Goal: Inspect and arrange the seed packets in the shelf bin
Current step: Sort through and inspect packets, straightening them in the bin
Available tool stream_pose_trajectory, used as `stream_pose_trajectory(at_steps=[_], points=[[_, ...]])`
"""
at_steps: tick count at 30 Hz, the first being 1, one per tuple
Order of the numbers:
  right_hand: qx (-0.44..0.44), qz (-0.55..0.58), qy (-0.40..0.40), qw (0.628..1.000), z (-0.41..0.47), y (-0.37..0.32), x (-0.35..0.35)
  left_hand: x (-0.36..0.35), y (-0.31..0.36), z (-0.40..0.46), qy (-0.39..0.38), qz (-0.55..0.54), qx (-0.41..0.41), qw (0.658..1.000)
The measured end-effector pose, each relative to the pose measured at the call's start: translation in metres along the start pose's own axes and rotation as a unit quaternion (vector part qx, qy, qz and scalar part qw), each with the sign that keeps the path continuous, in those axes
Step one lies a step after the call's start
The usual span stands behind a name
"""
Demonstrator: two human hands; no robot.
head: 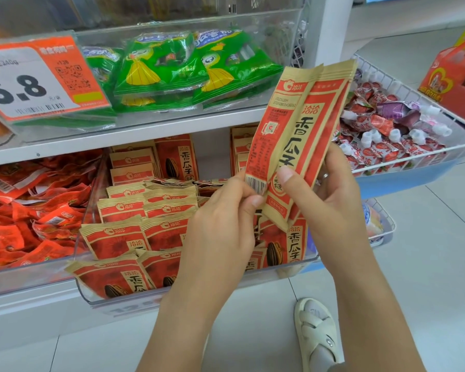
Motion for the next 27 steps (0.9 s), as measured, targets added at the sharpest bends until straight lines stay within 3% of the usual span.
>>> stream_pose_trajectory(at_steps=[12, 16, 21, 27], points=[[0.004, -0.017, -0.006, 1.0, 0.001, 0.0, 0.0, 0.002, -0.006, 0.0, -0.006, -0.101, 0.047, 0.994], [-0.005, -0.007, 0.005, 1.0, 0.004, -0.002, 0.004, 0.003, -0.005, 0.0, -0.071, -0.183, 0.079, 0.977], [-0.048, 0.035, -0.026, 0.998, 0.004, -0.002, 0.009, 0.0, -0.003, 0.0, -0.141, -0.177, 0.096, 0.969], [-0.032, -0.038, -0.052, 0.997, 0.006, -0.006, 0.014, 0.006, 0.005, 0.002, -0.069, -0.264, 0.107, 0.956]])
Point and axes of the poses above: each hand's wrist, its own z-axis towards the middle knuckle, its own x-axis out of the back of the hand, y = z × x, the point moved 3 cm from there along z, towards the middle knuckle, and after that the axes turned 1 degree about x, right-handed, at the moved point
